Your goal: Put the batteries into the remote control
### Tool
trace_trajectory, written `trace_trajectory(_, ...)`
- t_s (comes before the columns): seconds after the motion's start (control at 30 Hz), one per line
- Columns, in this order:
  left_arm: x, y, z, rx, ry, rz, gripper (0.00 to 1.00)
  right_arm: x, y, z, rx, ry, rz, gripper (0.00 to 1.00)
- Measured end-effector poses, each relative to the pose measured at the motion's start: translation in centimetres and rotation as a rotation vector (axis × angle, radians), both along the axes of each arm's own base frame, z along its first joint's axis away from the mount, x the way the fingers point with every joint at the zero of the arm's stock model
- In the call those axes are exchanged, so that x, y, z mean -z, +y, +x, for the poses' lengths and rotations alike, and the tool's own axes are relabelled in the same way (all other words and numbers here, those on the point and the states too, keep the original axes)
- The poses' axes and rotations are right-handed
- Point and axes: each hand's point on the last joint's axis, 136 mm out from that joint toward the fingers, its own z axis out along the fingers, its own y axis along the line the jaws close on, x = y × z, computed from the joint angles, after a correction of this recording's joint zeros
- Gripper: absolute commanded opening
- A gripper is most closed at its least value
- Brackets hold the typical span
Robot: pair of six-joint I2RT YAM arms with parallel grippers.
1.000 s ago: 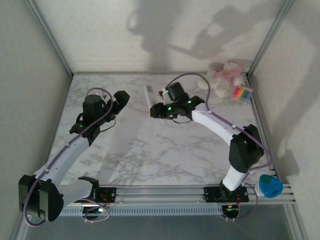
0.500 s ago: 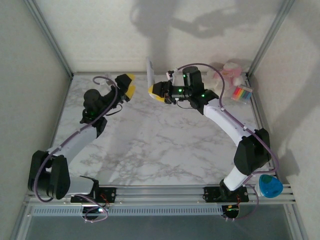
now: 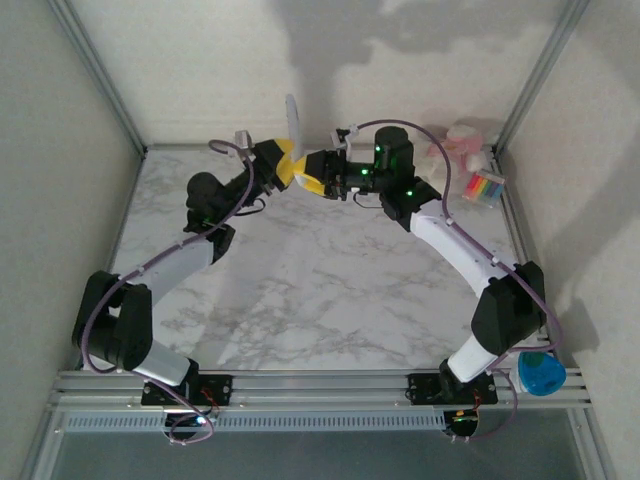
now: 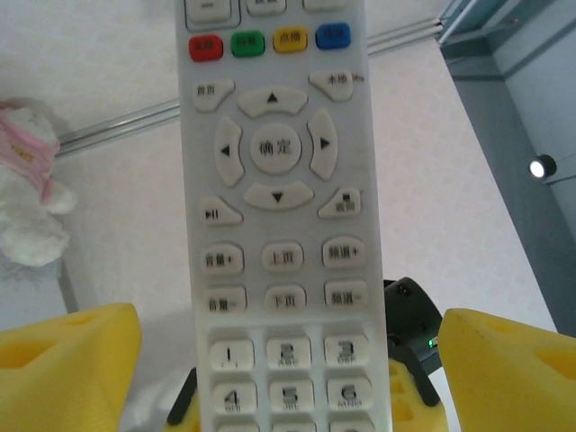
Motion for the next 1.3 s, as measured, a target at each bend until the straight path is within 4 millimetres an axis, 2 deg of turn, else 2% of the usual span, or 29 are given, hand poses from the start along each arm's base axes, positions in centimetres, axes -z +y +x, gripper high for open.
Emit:
trace_trajectory(0.4,-1.8,-0.9,-0.6,0.033,-0.049,-0.042,0.81,-0.4,-0.3,-0.8,-0.016,-0.001,0.025,0.33)
trace_trajectory(0.7,-1.8,-1.0,-0.7,0.041,-0.039,-0.049,0.66,-0.7,-0.2,-1.0,-0.031,-0.012,0.036,0.34)
trace_trajectory(0.8,-1.7,-1.0,-0.6,0.041,-0.035,-0.048,0.57,-0.8,-0.2,-1.1,-0.035,-0.016,0.038,0.34)
trace_trajectory(1.0,-1.5,-1.0,-0.5,0.037,-0.025,-0.043,0.47,-0.9,-0.2,-1.1,-0.038,-0.022,0.04,0.36)
trace_trajectory(1.07,-1.5,-1.1,-0.4,0.036,-0.023,-0.041,0.47,-0.9,-0.2,-1.1,-0.037,-0.023,0.04,0.4)
trace_trajectory(1.1,-1.5,-1.1,-0.4,0.035,-0.024,-0.039,0.47,-0.9,-0.3,-1.1,-0.037,-0.024,0.04,0.46)
trace_trajectory(1.13,-1.4,-1.1,-0.3,0.034,-0.022,-0.035,0.47,-0.9,-0.3,-1.1,-0.035,-0.024,0.039,0.57)
trace_trajectory(1.23,-1.1,-1.2,-0.1,0.025,-0.022,-0.015,0.46,-0.5,-0.3,-1.0,-0.032,-0.023,0.028,0.62)
trace_trajectory(1.3,-0.7,-1.2,0.0,0.019,-0.014,0.005,0.46,0.0,-0.4,-1.0,-0.029,-0.016,0.012,0.78)
